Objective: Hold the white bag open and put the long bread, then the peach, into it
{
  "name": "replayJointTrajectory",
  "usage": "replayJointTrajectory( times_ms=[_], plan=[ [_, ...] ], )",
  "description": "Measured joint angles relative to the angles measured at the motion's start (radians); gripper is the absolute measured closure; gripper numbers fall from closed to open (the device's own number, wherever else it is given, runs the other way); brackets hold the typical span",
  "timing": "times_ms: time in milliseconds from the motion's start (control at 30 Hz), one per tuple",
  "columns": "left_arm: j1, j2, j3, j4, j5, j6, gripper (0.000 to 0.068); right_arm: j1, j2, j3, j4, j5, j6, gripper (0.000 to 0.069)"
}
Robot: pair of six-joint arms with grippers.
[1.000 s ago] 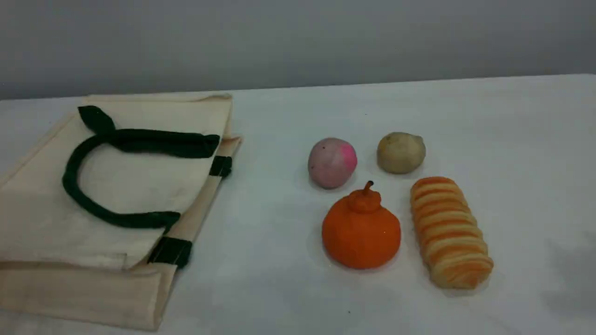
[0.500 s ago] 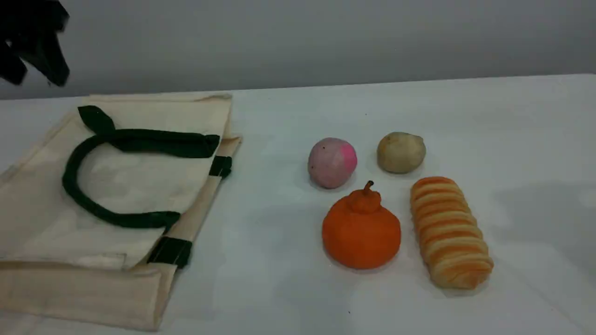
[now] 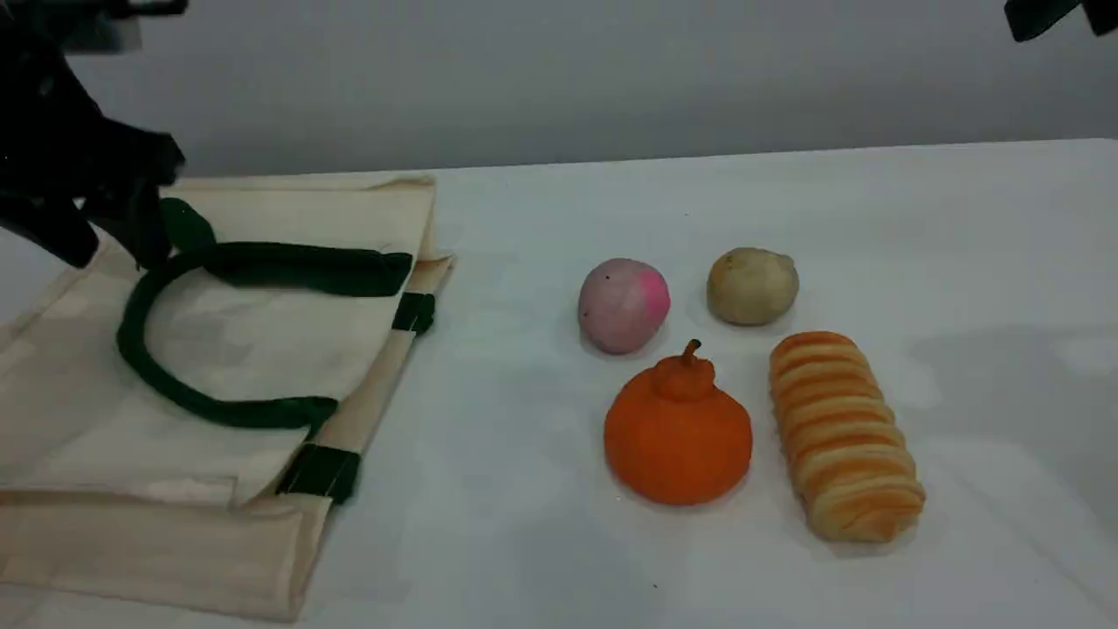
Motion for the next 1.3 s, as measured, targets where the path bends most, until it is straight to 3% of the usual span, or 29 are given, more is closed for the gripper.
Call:
replayJointTrajectory(
  times_ms=[233,567,967,1067,1233,1300],
  plan=[
    [0.001,0.039,-0.001,0.027,-0.019,-0.011,0.0248,0.000,0.000,0.000,0.000,0.001,0.000,0.0358],
    [0.001,0.093,-0.001,0.185,-0.033,-0.163,0.0248,0.000,-0.001,0.000,-0.001,0.002,0.000,0.0358],
    [0.001,0.158,-0.001,0.185,-0.091,-0.163,0.0251,0.000,-0.001,0.000,-0.001,0.006,0.000,0.0358],
    [0.001,0.158,-0.001,0.185,-0.107,-0.163,0.0305,0.000,-0.001,0.000,-0.001,0.007,0.000,0.0358],
    [0.001,0.158,-0.001,0.185,-0.107,-0.151,0.0570,0.000,-0.001,0.000,-0.001,0.007,0.000,0.0358],
    [0.001,0.158,-0.001,0.185,-0.110,-0.146,0.0590,0.000,-0.001,0.000,-0.001,0.007,0.000,0.0358]
  ],
)
